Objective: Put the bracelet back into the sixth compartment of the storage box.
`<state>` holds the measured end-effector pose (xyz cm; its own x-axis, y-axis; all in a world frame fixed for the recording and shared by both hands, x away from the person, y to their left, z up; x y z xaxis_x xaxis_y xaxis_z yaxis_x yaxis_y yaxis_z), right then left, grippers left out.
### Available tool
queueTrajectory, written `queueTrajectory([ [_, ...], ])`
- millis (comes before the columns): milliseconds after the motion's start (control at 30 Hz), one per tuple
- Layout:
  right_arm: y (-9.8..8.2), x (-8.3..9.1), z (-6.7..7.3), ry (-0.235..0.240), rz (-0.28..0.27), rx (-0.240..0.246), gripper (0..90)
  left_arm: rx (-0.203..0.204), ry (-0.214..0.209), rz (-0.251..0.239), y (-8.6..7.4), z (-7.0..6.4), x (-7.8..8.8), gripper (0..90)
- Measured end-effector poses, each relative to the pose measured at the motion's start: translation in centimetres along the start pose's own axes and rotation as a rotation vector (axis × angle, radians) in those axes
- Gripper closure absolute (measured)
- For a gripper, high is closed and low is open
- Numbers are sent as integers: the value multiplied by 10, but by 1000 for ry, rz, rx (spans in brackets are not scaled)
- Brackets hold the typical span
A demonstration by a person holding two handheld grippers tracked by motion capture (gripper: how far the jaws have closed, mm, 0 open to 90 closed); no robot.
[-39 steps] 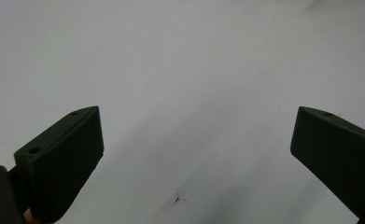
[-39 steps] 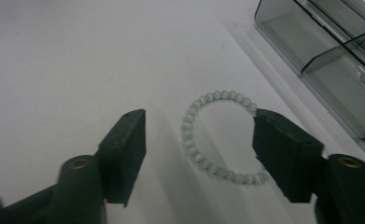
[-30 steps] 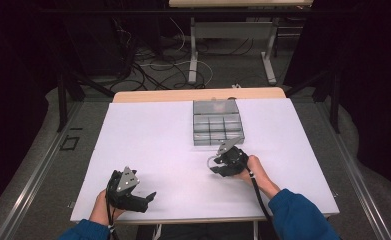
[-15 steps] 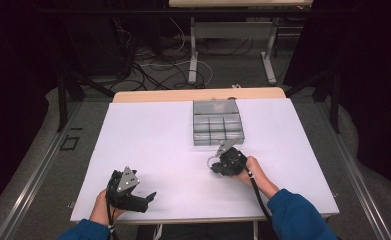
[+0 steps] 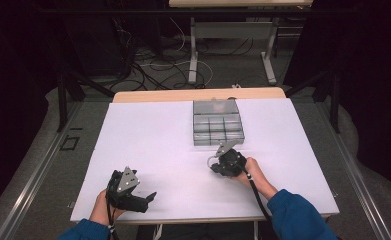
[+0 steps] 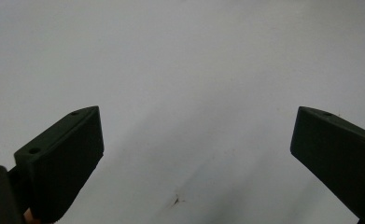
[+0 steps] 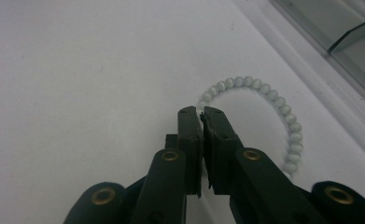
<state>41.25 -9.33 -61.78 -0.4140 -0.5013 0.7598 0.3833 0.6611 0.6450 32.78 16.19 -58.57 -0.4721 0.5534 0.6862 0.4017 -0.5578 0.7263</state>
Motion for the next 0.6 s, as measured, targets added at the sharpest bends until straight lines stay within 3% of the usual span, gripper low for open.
queueTrajectory([
  [300, 8, 12, -3, -23, -39, -26, 866, 0, -1, -4, 1, 0, 0, 26],
  [500, 20, 26, -11, -51, -113, -32, 866, -1, 4, -8, 1, 1, -2, 26],
  [600, 22, 30, -15, -60, -124, -30, 866, -1, -7, 0, 1, 0, -1, 26],
])
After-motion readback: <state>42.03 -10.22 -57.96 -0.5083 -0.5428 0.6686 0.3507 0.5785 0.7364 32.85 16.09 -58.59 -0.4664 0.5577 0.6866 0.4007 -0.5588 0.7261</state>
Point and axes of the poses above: each handheld gripper's, and its own axes: x roughly backward along the jaws, y roughly out of its top, z roughly to its left, the point moved 9 cm from there along -x, roughly forward along the jaws, and after that the axes turned 7 degrees about -y, right-handed, at the moved point
